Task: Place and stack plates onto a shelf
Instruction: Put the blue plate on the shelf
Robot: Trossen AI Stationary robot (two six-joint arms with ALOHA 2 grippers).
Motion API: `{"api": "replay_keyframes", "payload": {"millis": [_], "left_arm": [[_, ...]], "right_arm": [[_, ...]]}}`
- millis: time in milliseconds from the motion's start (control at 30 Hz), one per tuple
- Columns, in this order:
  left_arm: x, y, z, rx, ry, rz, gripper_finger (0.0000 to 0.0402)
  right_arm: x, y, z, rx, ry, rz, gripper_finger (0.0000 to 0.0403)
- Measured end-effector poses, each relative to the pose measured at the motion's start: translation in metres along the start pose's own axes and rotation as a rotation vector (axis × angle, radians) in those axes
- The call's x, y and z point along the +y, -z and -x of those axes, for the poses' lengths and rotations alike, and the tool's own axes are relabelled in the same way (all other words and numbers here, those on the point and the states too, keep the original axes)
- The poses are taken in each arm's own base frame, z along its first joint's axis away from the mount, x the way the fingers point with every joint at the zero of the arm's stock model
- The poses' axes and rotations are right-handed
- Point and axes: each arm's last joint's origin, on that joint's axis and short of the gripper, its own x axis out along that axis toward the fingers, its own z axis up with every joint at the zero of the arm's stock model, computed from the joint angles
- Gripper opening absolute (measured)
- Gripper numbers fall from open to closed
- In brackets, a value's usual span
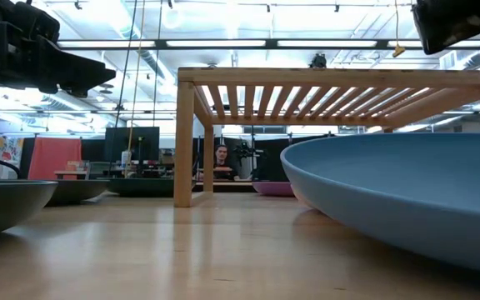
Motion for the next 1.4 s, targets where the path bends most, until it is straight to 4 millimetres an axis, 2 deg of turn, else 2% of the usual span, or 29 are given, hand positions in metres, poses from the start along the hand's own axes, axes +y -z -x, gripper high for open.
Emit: {"api": "replay_keyframes", "payload": {"millis": [367, 633, 1167, 1400], "left_arm": [[0.0, 0.0, 0.0, -0.001, 0.0, 0.0, 0.0185], [0.0, 0.0, 0.0, -0.001, 0.0, 0.0, 0.0185], [0.0, 0.0, 0.0, -0.001, 0.0, 0.0, 0.0185], [0.0, 0.0, 0.0, -0.001, 0.0, 0.0, 0.0185]], "right_arm": [[0.001, 0.0, -0.001, -0.005, -0.012, -0.053, 0.0212], [0.001, 0.002, -0.012, -0.013, -0.048, -0.072, 0.0197], [0.001, 0.001, -0.012, -0.017, -0.049, -0.071, 0.0062], [0.001, 0.001, -0.012, -0.02, -0.055, -0.072, 0.0015]]}}
